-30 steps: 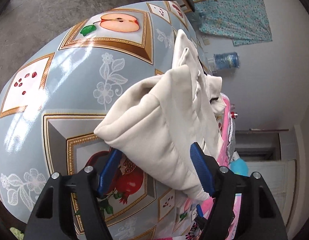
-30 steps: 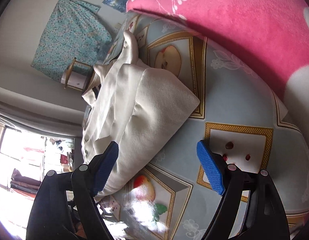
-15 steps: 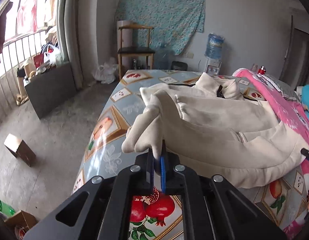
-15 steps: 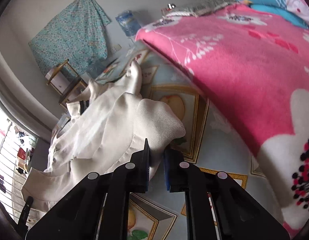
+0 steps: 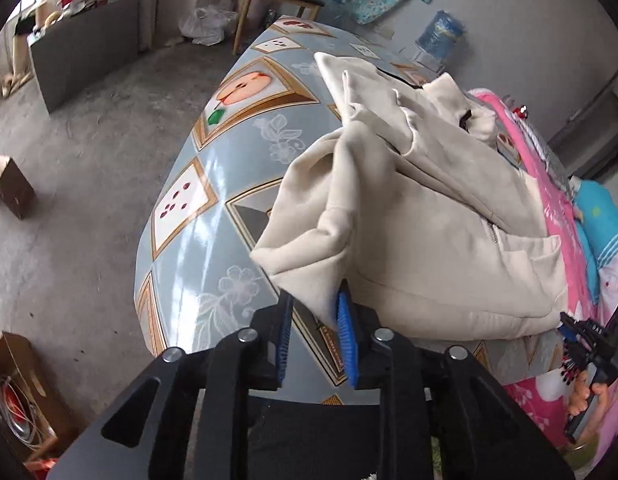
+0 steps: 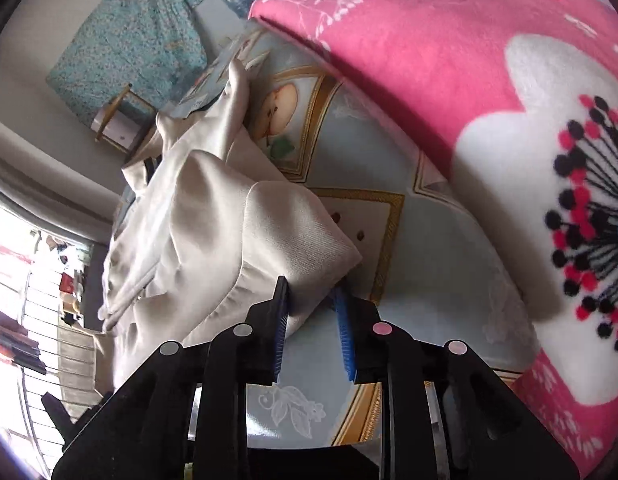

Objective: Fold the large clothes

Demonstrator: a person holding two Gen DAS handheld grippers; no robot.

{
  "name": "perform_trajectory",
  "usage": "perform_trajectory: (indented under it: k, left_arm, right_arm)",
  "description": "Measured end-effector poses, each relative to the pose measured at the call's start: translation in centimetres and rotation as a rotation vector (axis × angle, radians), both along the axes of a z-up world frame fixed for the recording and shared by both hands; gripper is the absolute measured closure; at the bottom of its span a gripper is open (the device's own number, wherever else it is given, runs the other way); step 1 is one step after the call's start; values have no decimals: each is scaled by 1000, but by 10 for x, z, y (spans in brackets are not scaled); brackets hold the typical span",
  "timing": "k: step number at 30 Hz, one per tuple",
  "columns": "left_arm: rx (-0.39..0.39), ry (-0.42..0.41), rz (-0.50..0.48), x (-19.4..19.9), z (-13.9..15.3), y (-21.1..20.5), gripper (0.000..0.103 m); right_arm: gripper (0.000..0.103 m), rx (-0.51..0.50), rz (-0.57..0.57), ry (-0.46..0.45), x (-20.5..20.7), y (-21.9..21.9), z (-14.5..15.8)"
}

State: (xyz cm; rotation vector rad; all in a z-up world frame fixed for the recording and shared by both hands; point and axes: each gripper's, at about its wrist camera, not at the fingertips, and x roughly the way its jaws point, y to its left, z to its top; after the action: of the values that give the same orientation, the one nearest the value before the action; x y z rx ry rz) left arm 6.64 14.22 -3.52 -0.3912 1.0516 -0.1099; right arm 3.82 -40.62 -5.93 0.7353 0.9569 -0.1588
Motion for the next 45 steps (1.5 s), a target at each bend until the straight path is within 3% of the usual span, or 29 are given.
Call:
perform_trajectory:
  k: [1, 2, 4, 6, 9, 13, 15, 16, 18, 19, 20, 21, 27, 29, 36, 41, 45]
  left_arm:
    - [-4, -21, 23, -5, 5, 5, 66]
    - [16, -53, 48, -8, 12, 12, 57]
    - [25, -96, 67, -8, 23, 17, 54]
    - [21, -122, 68, -2, 30, 19, 54]
    - [46, -138, -3, 15, 35, 0, 54]
    - [228, -117, -122, 46, 25, -43, 54]
    - [337, -107, -149, 60, 17, -60, 55]
    - [370, -113, -162, 65, 14, -65, 61]
    - [459, -125, -171, 72, 8, -73, 75]
    - [485, -129, -181, 74, 5, -75, 87]
    - [487, -133, -188, 75, 4, -75, 96]
    - [472, -144, -186, 73, 6, -73, 96]
    - [314, -349, -142, 44, 53, -47, 97]
    - [286, -339, -125, 51, 51, -42, 97]
    - [358, -225, -94, 77, 14, -41, 87]
    - [325, -329, -39, 57, 46, -33, 84]
    - [269, -367, -149, 52, 56, -60, 84]
  right_arm:
    - [58, -52, -12, -6, -4, -2, 11]
    - [51, -157, -26, -15, -7, -1, 27]
    - [47, -308, -16, -49, -10, 7, 56]
    - [45, -303, 37, -105, -4, 17, 72]
    - [40, -246, 225, -153, 22, 62, 77]
    - [40, -272, 524, -67, 66, 154, 50]
    - [40, -305, 609, -44, 76, 185, 35]
    - [41, -302, 639, -34, 82, 196, 29]
    - [60, -322, 672, 10, 89, 210, 13]
    - [82, -364, 677, 41, 93, 215, 5]
    - [94, -385, 678, 54, 87, 219, 2]
    - [97, -372, 674, 50, 86, 218, 3]
    - [99, -523, 561, -214, 58, 221, 78]
    - [99, -540, 540, -238, 65, 223, 75]
    - [98, -587, 549, -106, 111, 234, -3]
    - [99, -570, 488, -181, 99, 225, 23]
    - [102, -574, 461, -230, 101, 224, 29]
